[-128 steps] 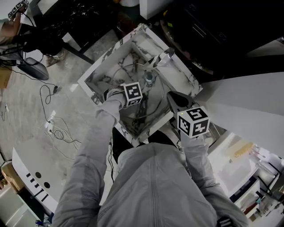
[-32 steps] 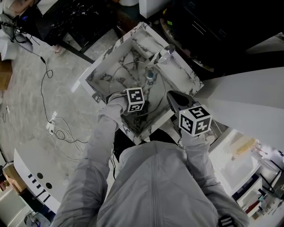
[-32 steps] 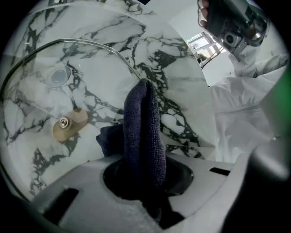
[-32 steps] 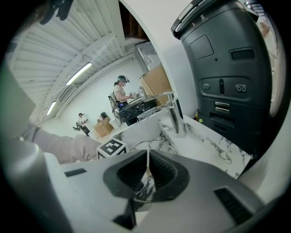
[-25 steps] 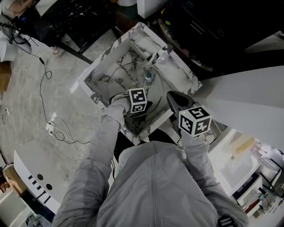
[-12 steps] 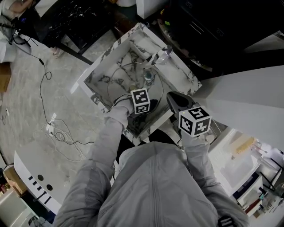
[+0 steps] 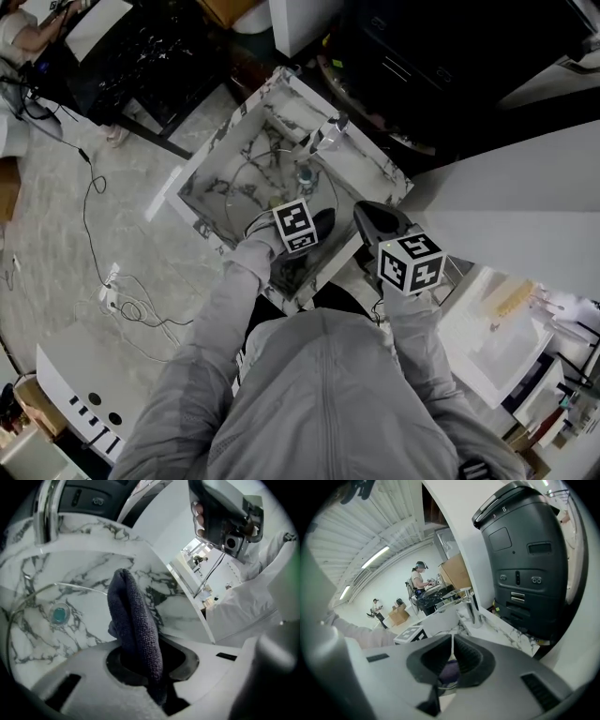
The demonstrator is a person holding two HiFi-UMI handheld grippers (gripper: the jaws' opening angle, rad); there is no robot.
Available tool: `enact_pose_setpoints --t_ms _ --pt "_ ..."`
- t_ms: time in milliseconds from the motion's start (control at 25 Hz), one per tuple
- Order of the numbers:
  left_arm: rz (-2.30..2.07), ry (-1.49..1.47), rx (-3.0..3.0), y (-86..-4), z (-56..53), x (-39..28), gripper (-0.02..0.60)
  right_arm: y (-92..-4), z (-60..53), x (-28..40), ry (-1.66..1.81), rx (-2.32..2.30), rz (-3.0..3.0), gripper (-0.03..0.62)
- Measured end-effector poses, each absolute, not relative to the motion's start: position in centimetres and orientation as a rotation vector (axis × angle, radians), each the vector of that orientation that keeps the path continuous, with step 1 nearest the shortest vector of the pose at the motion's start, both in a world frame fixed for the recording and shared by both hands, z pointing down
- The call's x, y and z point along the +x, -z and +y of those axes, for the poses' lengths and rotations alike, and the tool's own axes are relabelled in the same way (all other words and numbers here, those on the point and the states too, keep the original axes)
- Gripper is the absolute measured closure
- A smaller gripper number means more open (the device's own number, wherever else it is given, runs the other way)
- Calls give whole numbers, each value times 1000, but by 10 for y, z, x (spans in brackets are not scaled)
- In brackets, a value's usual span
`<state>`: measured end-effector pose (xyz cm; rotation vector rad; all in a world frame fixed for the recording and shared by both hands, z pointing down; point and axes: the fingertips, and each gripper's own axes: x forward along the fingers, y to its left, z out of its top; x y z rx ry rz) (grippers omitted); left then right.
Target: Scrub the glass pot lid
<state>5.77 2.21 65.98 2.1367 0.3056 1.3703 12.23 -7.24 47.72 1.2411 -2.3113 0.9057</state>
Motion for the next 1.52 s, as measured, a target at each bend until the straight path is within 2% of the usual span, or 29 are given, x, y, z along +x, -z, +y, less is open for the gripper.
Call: enact_pose_setpoints --t_ms 320,720,1520 --pt "-44 -1185 2424 -608 -27 46 515 -446 -69 127 -839 1451 -2252 559" --pt "-379 -908 2633 -517 -83 -17 515 -411 -53 72 -707 1542 -2232 559" --pt "-589 -609 3083 -340 -120 -101 515 -293 -60 -8 -225 1707 -2241 559"
